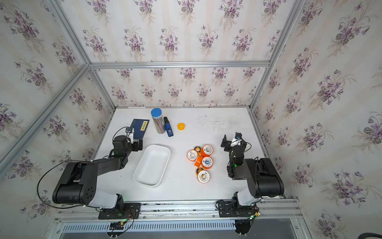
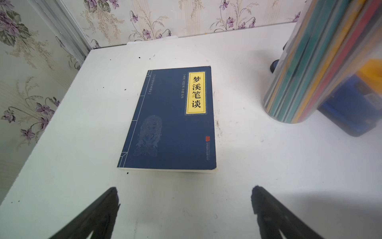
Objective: Put the sealing tape into the storage box
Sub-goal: Move the storage box to the center of the board.
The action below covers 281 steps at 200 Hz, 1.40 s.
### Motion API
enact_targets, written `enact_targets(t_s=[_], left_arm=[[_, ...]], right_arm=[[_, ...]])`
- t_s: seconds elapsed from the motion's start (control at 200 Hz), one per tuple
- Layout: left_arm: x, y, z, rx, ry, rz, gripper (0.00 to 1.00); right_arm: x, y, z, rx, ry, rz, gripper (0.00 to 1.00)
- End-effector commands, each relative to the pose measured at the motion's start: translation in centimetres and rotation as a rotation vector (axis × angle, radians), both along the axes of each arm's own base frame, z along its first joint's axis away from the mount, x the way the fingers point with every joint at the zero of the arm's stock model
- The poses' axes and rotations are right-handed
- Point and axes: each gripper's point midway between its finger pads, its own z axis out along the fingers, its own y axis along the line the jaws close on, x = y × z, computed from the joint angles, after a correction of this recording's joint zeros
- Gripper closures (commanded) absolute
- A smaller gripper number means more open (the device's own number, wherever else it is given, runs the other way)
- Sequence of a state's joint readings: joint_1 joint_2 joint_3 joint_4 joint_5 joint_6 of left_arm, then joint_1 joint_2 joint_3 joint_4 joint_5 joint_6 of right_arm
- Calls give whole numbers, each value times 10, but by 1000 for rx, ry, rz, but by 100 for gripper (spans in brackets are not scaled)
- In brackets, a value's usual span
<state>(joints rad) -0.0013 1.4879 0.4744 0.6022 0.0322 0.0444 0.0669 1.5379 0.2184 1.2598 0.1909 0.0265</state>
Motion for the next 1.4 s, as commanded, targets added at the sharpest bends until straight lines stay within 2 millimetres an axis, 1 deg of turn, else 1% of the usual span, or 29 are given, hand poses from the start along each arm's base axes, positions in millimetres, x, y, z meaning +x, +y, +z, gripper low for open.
enact_targets(t_s=[0.0,0.585,0.61,0.644,0.684,0.709,0.724,0.734,0.744,0.799,0.829,0.849,0.904,0.964,1.019,1.059,1.114,1.139,1.194,1.204,1.309,1.329,1.334,1.399], left_arm=[[4,-1,8,1,-34,-7,0],[4,-1,7,-1,-31,-7,0],[3,2,9,3,-37,13,0],[3,12,12,20,-41,92,0],[-1,27,20,25,-48,185,0],[-3,31,23,25,-41,213,0],[-5,32,21,26,-35,219,0],[-5,32,30,24,-57,218,0],[-6,31,33,25,-67,215,0],[-14,31,46,29,-109,219,0],[-20,32,55,27,-131,225,0],[-24,32,61,20,-143,231,0],[-37,35,78,-44,-162,271,0],[-47,23,94,-107,-157,215,0],[-57,11,106,-179,-147,170,0],[-63,0,112,-235,-141,122,0],[-73,-13,117,-318,-129,75,0],[-78,-16,117,-353,-113,72,0],[-92,-19,111,-413,-49,101,0],[-95,-18,107,-420,-29,113,0],[-117,-25,87,-497,83,138,0],[-122,-27,80,-510,121,144,0],[-122,-28,81,-515,121,139,1],[-133,-34,64,-542,212,139,2]], right_arm=[[0,1,5,6,-20,2,0],[1,1,5,7,-20,2,0],[1,0,5,7,-20,1,0],[1,0,5,7,-18,1,0],[1,1,5,7,-19,1,0],[1,0,5,7,-18,1,0],[1,0,5,7,-19,1,0],[1,1,5,7,-20,2,0],[1,1,6,7,-21,2,0],[0,-6,11,5,-40,-43,0],[0,-11,12,1,-13,-88,0],[2,-12,15,0,3,-105,0],[6,-12,39,-1,12,-125,0],[5,-19,63,123,10,-194,0],[6,-13,78,209,33,-173,0],[5,-7,82,259,64,-151,0],[0,4,81,317,120,-106,0],[-3,9,78,337,144,-82,2],[-11,20,71,380,187,-31,7],[-13,21,70,389,193,-27,7],[-37,27,51,461,253,-14,10],[-41,27,47,469,258,-12,10],[-42,28,47,471,258,-11,10],[-54,30,41,485,251,8,10]])
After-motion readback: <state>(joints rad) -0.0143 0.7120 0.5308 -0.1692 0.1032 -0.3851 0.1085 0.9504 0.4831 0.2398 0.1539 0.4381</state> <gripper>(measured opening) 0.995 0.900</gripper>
